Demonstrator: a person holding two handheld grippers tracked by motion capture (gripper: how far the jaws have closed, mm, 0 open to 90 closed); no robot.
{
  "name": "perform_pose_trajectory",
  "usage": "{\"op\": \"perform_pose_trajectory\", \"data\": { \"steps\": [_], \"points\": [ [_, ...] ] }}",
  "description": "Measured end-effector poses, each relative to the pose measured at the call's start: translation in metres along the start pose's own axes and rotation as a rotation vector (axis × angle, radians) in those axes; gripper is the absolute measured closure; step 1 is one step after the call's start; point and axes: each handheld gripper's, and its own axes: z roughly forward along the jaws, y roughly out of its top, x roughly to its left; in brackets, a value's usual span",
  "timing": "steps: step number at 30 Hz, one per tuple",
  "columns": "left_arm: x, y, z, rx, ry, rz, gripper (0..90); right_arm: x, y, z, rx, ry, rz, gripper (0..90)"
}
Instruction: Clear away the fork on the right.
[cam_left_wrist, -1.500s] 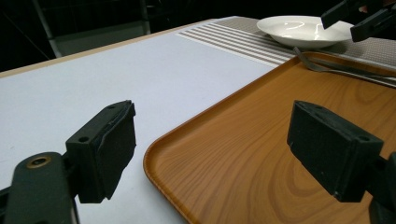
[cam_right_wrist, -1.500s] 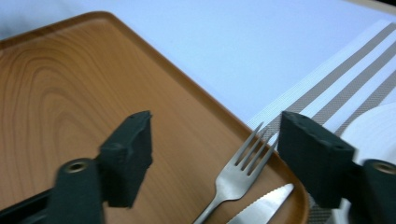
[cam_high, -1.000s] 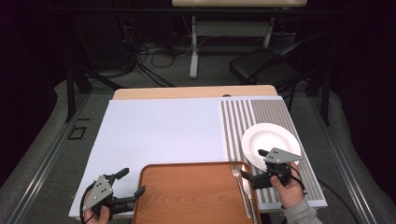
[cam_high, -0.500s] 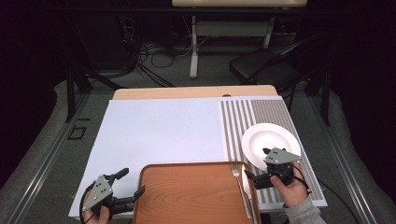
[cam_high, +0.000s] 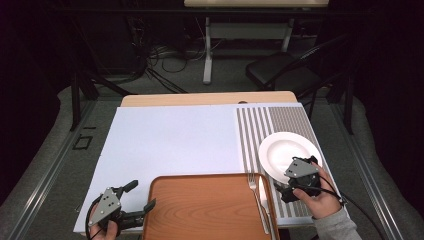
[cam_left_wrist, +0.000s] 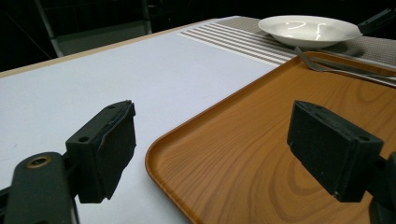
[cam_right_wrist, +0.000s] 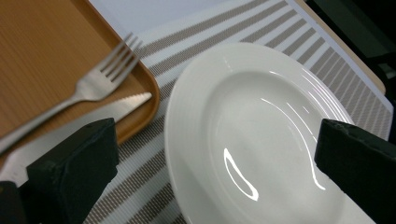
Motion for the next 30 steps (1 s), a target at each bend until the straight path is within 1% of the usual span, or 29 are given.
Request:
{"op": "perform_pose_trajectory", "data": {
  "steps": [5,10,11,12,14,15,16,17,18,21,24,25,26,29,30],
  "points": [
    [0.000,0.000,0.000,0.000,0.000,-0.002,15.9,-0.002,-0.004,0.001,0.077,-0.053,-0.065,0.0],
    [0.000,0.000,0.001,0.001,0.000,-0.003,15.9,0.000,-0.008,0.006,0.129,-0.056,-0.129,0.0],
    [0.000,0.000,0.001,0.001,0.001,-0.004,15.9,0.001,-0.009,0.008,0.128,-0.059,-0.140,0.0],
    [0.000,0.000,0.001,0.002,0.001,-0.004,15.9,0.001,-0.009,0.009,0.153,-0.064,-0.151,0.0],
    [0.000,0.000,0.001,0.001,-0.001,-0.003,15.9,0.003,-0.011,0.011,0.165,-0.073,-0.164,0.0],
    [0.000,0.000,0.001,0.001,-0.001,-0.004,15.9,0.002,-0.011,0.013,0.164,-0.073,-0.183,0.0],
    [0.000,0.000,0.001,0.000,-0.001,-0.004,15.9,0.003,-0.013,0.014,0.170,-0.085,-0.176,0.0],
    [0.000,0.000,0.001,0.001,0.000,-0.005,15.9,0.003,-0.013,0.014,0.186,-0.090,-0.181,0.0],
    [0.000,0.000,0.001,0.001,0.001,-0.004,15.9,0.002,-0.014,0.016,0.183,-0.090,-0.182,0.0],
    [0.000,0.000,0.001,0.001,0.000,-0.004,15.9,0.000,-0.017,0.018,0.211,-0.103,-0.185,0.0],
    [0.000,0.000,0.001,0.002,0.000,-0.004,15.9,-0.003,-0.022,0.022,0.197,-0.111,-0.180,0.0],
    [0.000,0.000,0.001,0.002,0.000,-0.004,15.9,-0.004,-0.022,0.022,0.227,-0.111,-0.174,0.0],
    [0.000,0.000,0.001,0.002,0.000,-0.004,15.9,-0.005,-0.024,0.023,0.224,-0.115,-0.179,0.0],
    [0.000,0.000,0.001,0.002,0.000,-0.005,15.9,-0.008,-0.027,0.025,0.240,-0.125,-0.172,0.0],
    [0.000,0.000,0.001,0.002,0.000,-0.004,15.9,-0.009,-0.029,0.026,0.231,-0.128,-0.178,0.0]
  ]
}}
